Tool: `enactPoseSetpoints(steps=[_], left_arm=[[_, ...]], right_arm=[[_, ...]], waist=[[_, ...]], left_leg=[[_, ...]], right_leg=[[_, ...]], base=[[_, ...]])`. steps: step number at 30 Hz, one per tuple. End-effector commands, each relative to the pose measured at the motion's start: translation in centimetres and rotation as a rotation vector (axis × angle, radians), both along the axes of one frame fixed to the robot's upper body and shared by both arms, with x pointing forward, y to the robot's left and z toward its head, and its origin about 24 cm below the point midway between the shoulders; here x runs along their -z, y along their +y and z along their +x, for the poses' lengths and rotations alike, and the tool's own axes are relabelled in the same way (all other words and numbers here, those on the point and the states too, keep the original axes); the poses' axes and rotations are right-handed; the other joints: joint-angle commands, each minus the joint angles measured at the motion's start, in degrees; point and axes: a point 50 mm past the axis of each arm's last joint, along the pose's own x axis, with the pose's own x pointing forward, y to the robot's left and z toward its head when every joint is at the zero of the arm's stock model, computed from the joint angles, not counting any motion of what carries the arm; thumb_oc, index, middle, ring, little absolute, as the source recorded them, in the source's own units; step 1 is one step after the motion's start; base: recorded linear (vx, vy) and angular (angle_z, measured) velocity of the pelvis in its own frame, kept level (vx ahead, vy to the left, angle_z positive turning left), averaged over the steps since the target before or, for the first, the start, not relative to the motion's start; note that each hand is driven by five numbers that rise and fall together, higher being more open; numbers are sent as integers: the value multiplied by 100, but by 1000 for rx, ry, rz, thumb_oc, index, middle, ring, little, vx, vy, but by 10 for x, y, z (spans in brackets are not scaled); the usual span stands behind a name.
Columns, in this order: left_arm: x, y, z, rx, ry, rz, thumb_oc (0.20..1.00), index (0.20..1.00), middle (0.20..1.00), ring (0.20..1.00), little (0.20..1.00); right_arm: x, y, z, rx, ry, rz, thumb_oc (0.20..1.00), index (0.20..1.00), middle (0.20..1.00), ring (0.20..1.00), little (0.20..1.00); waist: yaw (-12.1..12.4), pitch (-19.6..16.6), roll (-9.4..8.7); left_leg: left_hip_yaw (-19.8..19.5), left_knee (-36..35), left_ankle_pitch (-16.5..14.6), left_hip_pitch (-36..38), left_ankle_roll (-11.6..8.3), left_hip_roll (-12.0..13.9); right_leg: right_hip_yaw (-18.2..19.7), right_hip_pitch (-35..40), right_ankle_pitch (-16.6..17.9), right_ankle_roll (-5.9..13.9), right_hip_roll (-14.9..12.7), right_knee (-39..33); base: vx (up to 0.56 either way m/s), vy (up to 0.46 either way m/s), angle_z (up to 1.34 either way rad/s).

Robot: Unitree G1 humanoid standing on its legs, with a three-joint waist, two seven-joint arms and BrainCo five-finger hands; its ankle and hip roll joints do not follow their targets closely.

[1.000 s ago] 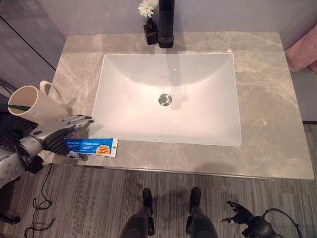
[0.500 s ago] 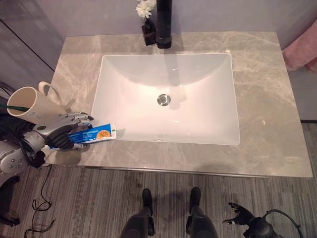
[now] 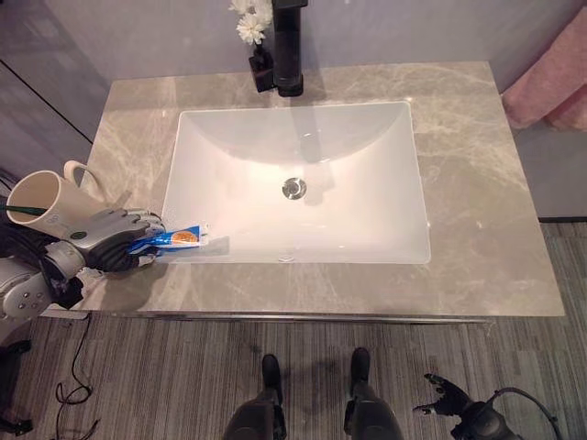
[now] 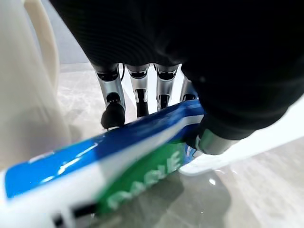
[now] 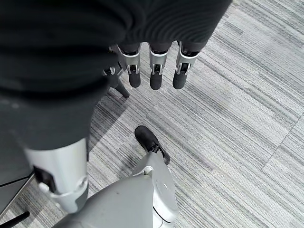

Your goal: Put brush and paste in cup on sink, flatten towel.

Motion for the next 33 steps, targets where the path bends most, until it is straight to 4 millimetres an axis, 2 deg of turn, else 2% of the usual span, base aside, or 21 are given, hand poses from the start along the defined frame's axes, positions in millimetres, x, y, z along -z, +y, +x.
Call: enactPoseSetpoints(steps=[1, 19, 25, 26, 27, 30, 32, 33], left_arm=[[66, -2, -29, 40, 304, 43, 200, 200, 200, 200, 200], [82, 5, -31, -81, 264, -122, 200, 200, 200, 200, 200], [92, 5, -35, -99, 322, -146, 200, 200, 200, 200, 200], [92, 5, -35, -104, 326, -149, 269, 269, 269, 269, 269], [95, 7, -36, -117, 334, -157, 404, 404, 404, 404, 404], [97, 8, -38, -125, 349, -153, 404, 404, 404, 404, 404], [99, 8, -39, -124, 360, -150, 351, 351, 351, 351, 351], [100, 8, -40, -127, 368, -146, 200, 200, 200, 200, 200]], right_arm=[[-4, -8, -1, -23, -5, -37, 1000, 1000, 1000, 1000, 1000], [7, -10, -20, 78, 57, -29, 1000, 1000, 1000, 1000, 1000], [8, -11, -23, 85, 75, -33, 1000, 1000, 1000, 1000, 1000], [9, -11, -24, 87, 76, -32, 1000, 1000, 1000, 1000, 1000], [9, -11, -24, 89, 80, -33, 1000, 1000, 1000, 1000, 1000], [9, -11, -23, 86, 78, -35, 1000, 1000, 1000, 1000, 1000], [8, -12, -21, 88, 75, -34, 1000, 1000, 1000, 1000, 1000], [8, -12, -20, 88, 72, -35, 1000, 1000, 1000, 1000, 1000]], waist=[[-66, -32, -204], [0, -192, -221], [-6, -235, -220], [-4, -238, -221], [2, -242, -224], [-3, -243, -237], [-3, -238, -243], [-4, -232, -245]], left_leg=[[121, 60, -320, 61, 201, -279], [55, 68, -374, 344, 195, -225], [37, 62, -405, 460, 201, -220], [31, 61, -409, 479, 202, -220], [19, 59, -409, 502, 201, -212], [9, 51, -413, 535, 200, -204], [0, 47, -412, 549, 201, -203], [4, 45, -410, 555, 200, -200]], right_leg=[[392, -88, -72, 391, -274, 251], [306, 252, -230, 359, -243, 261], [284, 367, -310, 340, -229, 332], [284, 385, -322, 337, -224, 346], [280, 411, -346, 328, -215, 366], [265, 436, -373, 316, -208, 400], [261, 443, -384, 308, -203, 429], [256, 445, -389, 306, -203, 440]], base=[[0, 0, 0], [0, 0, 0], [0, 0, 0], [0, 0, 0], [0, 0, 0], [0, 0, 0], [5, 3, 3], [0, 0, 0]])
